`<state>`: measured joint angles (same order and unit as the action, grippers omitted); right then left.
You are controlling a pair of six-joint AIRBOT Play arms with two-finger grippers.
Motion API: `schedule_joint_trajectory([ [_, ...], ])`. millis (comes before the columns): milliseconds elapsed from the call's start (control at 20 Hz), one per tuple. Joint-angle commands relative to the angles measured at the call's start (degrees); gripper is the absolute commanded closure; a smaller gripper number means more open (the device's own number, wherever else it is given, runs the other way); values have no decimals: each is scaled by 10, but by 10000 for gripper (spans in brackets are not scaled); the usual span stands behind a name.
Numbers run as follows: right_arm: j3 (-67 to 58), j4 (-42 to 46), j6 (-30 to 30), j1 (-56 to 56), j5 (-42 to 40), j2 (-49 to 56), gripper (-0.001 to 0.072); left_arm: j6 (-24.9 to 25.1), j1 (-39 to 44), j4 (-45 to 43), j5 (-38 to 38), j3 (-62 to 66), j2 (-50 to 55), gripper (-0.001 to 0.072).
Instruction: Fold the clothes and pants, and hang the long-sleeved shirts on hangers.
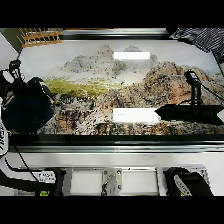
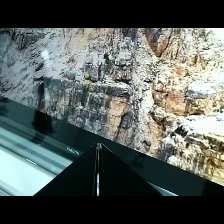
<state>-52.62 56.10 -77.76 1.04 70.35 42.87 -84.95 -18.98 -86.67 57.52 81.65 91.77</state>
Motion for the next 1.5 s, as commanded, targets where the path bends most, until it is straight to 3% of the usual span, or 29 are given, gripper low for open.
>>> schedule_joint_trajectory([
  [0, -1, 0, 0, 1, 0, 0, 694, -30, -1, 3, 14, 1, 14, 553],
  [50, -1, 0, 0, 1, 0, 0, 695, -29, 0, 25, 19, 1, 8, 697],
  [250, -1, 0, 0, 1, 0, 0, 695, 19, 60, 163, 26, 1, -57, 697],
  [450, -1, -20, -2, 1, -1, 1, 695, 51, 217, 269, 54, 1, -144, 697],
  [650, -2, -41, 20, -3, -26, 0, 695, 51, 412, 240, 31, 1, -190, 697],
  [700, -2, -22, 23, -9, -39, 0, 695, 40, 447, 209, 23, 1, -191, 697],
  [800, -1, 28, 14, -32, -62, 0, 695, -31, 501, 144, -3, 1, -174, 697],
  [950, -1, 112, -28, -75, -84, 0, 695, -51, 543, 148, -43, 1, -113, 692],
  [1000, -1, 128, -33, -89, -84, 0, 692, -67, 551, 147, -44, 1, -92, 432],
  [1050, -1, 136, -33, -101, -84, 0, 685, -92, 553, 148, -41, 1, -73, 32],
  [1150, -1, 141, -32, -121, -84, 0, 655, -116, 539, 147, -25, 1, -58, -8],
  [1200, -1, 145, -33, -128, -82, 0, 456, -116, 524, 148, -20, 1, -61, -8],
  [1250, 0, 151, -32, -131, -81, 2, 169, -115, 503, 148, -17, 1, -70, -8],
  [1300, 0, 158, -33, -132, -81, 5, 66, -115, 482, 148, -13, 1, -83, -8],
  [1450, 16, 159, -33, -132, -82, 25, 83, -115, 408, 146, 10, 1, -118, -7],
])
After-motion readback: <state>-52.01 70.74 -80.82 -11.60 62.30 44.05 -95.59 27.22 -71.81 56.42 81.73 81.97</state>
